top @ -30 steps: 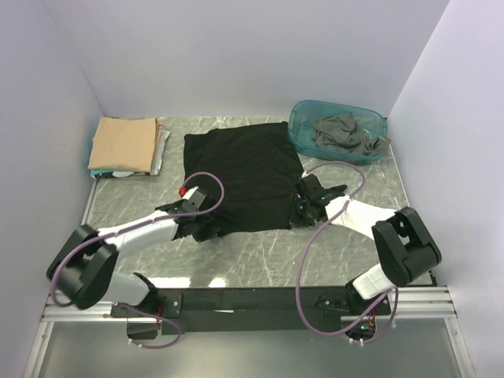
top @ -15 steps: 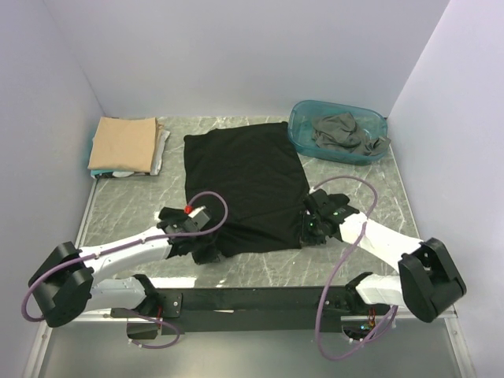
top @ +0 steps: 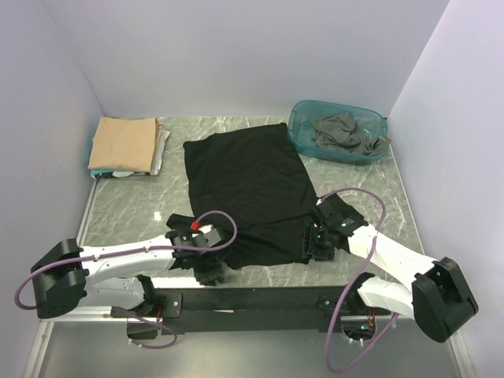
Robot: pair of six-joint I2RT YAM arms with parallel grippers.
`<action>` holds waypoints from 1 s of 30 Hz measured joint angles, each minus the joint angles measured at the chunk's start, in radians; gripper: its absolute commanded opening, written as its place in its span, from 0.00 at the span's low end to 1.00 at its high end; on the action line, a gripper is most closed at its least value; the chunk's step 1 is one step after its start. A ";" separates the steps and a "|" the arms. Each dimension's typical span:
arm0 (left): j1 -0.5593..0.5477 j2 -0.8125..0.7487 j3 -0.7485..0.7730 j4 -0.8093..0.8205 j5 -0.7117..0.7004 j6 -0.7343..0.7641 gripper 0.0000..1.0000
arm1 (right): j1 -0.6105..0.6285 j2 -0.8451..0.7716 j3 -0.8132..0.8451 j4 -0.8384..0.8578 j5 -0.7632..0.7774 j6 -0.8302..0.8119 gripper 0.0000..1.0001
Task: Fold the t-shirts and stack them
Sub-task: Flatten the tshirt out
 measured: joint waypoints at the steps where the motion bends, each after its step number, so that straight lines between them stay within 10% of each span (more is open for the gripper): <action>1: -0.001 0.004 0.012 -0.014 -0.013 0.005 0.52 | 0.002 -0.014 0.002 -0.006 0.004 -0.002 0.67; 5: 0.001 0.021 0.118 -0.058 -0.114 -0.003 0.65 | 0.002 -0.070 0.049 -0.068 0.053 -0.007 0.75; 13: 0.105 0.119 0.161 0.050 -0.172 0.057 0.55 | 0.002 -0.162 0.167 -0.106 0.176 -0.007 0.81; 20: 0.119 0.220 0.160 0.113 -0.154 0.104 0.21 | 0.002 -0.166 0.171 -0.108 0.233 -0.004 0.82; 30: 0.111 0.217 0.077 0.146 -0.064 0.088 0.09 | -0.006 -0.167 0.171 -0.112 0.274 -0.005 0.83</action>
